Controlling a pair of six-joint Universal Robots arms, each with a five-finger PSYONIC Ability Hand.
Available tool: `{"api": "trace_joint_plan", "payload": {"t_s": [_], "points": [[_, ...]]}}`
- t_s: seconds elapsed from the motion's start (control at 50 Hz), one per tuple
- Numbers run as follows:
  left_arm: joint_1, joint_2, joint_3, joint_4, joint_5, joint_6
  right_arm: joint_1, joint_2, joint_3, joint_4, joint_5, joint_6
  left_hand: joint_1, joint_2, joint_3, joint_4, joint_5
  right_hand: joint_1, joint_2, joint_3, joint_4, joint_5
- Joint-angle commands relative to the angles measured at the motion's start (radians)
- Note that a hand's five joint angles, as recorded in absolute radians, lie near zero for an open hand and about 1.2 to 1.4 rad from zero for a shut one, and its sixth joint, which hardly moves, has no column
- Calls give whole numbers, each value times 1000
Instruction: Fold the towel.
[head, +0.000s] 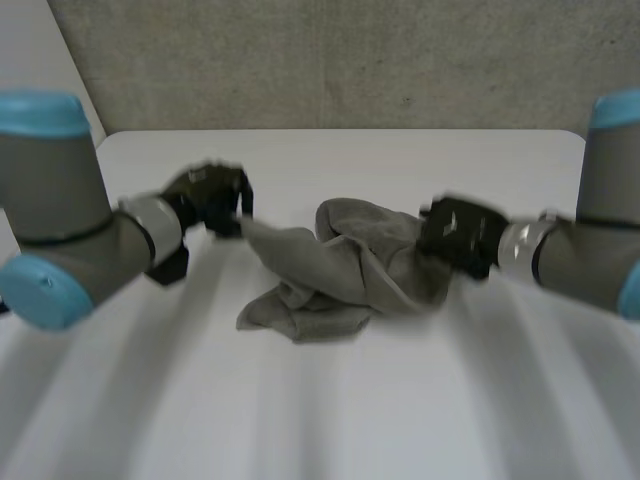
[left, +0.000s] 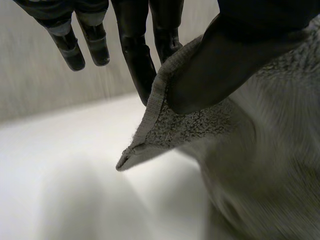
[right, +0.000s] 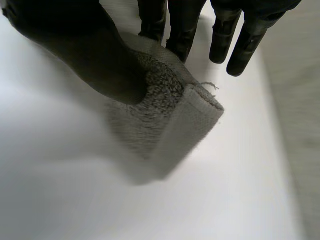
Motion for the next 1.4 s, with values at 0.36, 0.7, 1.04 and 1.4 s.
{"api": "trace_joint_plan", "payload": {"t_s": [0.36, 0.7, 1.04, 1.4], "points": [[41, 356, -21, 375, 99, 37, -131, -325, 119, -534, -78, 713, 81, 93, -43, -50, 61, 94, 91, -7, -60, 68], [152, 346, -555, 305, 149, 280, -274, -335, 497, -525, -132, 452, 81, 93, -43, -50, 61, 94, 91, -7, -60, 68], [202, 546, -681, 70, 159, 223, -557, -595, 647, -308, -470, 449, 81, 93, -43, -50, 61, 94, 91, -7, -60, 68], [232, 502, -620, 76, 160, 211, -501, -491, 568, -245, -536, 449, 81, 93, -43, -50, 61, 94, 91, -7, -60, 68]]}}
